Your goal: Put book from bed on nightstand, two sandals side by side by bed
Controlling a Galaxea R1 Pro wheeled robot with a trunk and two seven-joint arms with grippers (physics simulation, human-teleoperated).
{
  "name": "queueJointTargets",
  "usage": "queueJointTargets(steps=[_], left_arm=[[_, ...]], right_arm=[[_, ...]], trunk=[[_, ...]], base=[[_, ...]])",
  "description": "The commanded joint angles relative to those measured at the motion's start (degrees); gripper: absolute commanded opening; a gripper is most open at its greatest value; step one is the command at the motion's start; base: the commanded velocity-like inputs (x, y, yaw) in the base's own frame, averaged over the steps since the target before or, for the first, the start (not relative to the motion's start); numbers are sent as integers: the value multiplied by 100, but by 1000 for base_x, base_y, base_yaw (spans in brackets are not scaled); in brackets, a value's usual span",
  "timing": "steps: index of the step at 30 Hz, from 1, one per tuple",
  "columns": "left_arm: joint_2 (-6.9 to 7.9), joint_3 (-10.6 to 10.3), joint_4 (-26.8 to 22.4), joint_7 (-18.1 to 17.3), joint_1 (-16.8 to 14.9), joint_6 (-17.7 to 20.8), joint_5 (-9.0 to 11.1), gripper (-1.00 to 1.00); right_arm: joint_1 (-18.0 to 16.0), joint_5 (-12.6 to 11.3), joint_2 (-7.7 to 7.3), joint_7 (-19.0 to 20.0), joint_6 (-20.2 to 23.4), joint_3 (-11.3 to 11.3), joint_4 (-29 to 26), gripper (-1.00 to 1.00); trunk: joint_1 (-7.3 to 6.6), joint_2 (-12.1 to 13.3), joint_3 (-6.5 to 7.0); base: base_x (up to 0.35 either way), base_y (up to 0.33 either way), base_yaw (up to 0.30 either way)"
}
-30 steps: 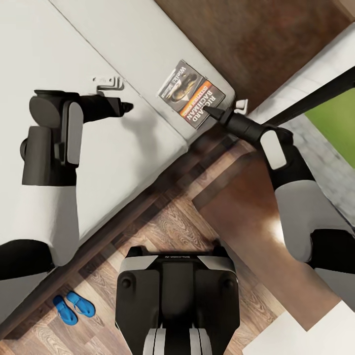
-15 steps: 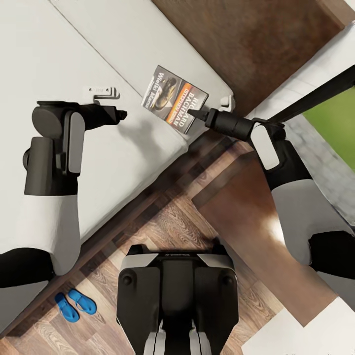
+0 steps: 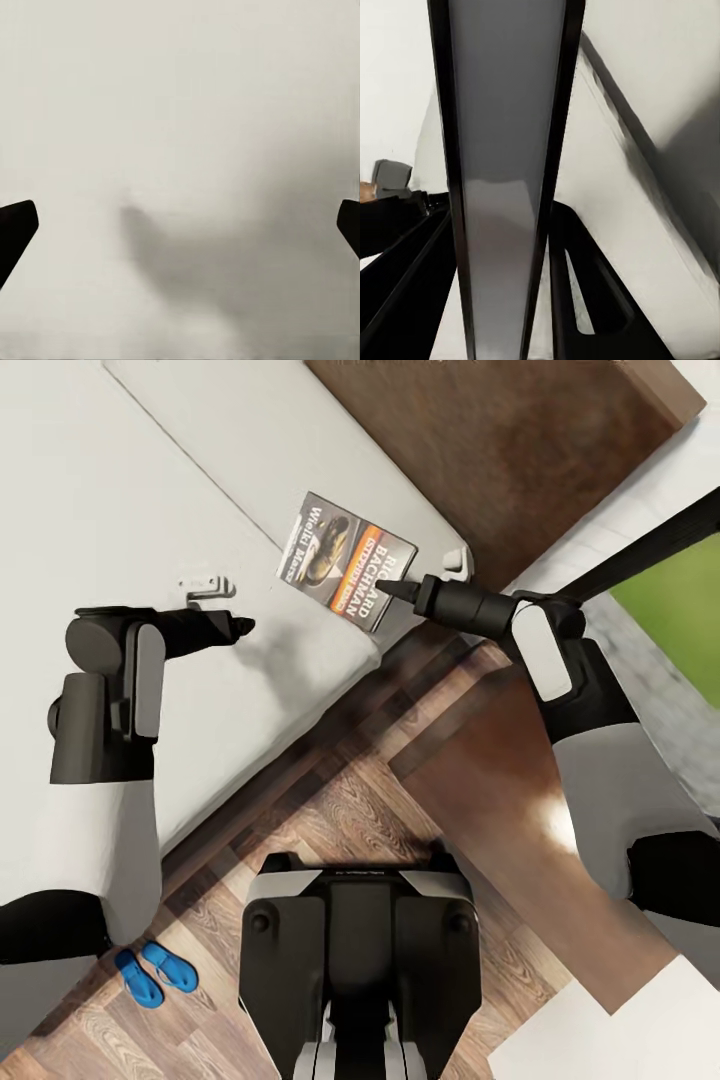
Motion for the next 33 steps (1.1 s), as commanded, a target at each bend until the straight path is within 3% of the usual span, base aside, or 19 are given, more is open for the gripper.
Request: queueJointTargets(steps=[1, 4, 5, 7, 11, 18, 33], left_arm=[[-1, 19, 0, -72, 37, 27, 33, 100], [-21, 28, 20, -268, 88, 27, 34, 100], [-85, 27, 12, -370, 315, 27, 54, 100], [-171, -4, -25, -367, 446, 27, 74, 100], [-325, -214, -174, -372, 462, 27, 77, 100], [-538, -277, -201, -366, 464, 27, 69, 100], [-579, -311, -257, -498, 520, 27, 77, 100]], right_arm=[[-3, -24, -5, -2, 53, 2, -6, -100], [-3, -29, -5, 6, 98, -5, -14, -100], [-3, -39, -50, 6, 124, 0, -137, -100], [2, -37, -60, 24, 111, 7, -233, -100], [44, -36, -46, 26, 118, 15, -439, -100], [82, -27, -52, 24, 102, 10, -479, -100], [93, 12, -83, 9, 153, -5, -882, -100]], trunk=[[-20, 36, 16], [-86, 156, 69], [-108, 196, 87], [-152, 276, 123], [-240, 437, 195], [-394, 718, 321], [-723, 1319, 590]], base=[[0, 0, 0], [0, 0, 0], [0, 0, 0], [0, 0, 0], [0, 0, 0], [0, 0, 0], [0, 0, 0]])
